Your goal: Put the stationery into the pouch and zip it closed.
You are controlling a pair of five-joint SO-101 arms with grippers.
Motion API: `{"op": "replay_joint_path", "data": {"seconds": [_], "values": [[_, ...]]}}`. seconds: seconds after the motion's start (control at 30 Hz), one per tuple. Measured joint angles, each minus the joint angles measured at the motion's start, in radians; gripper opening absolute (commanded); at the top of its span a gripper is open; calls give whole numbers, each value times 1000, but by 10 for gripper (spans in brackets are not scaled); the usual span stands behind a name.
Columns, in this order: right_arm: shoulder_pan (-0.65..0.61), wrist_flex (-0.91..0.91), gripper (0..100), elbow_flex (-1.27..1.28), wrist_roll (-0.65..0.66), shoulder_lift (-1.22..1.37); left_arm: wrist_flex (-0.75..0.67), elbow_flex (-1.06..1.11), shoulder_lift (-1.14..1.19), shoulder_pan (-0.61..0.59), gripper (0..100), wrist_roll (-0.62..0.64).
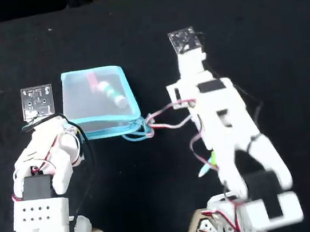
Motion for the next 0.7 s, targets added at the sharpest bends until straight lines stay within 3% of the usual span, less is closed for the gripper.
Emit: {"op": "replay_joint_path", "data": {"seconds": [0.37, 0.7], "values": [[12, 6, 141, -273, 0, 344, -6, 0, 0, 0, 30, 0], [40, 126, 140, -482, 0, 531, -152, 0, 2, 0, 30, 0]]}}
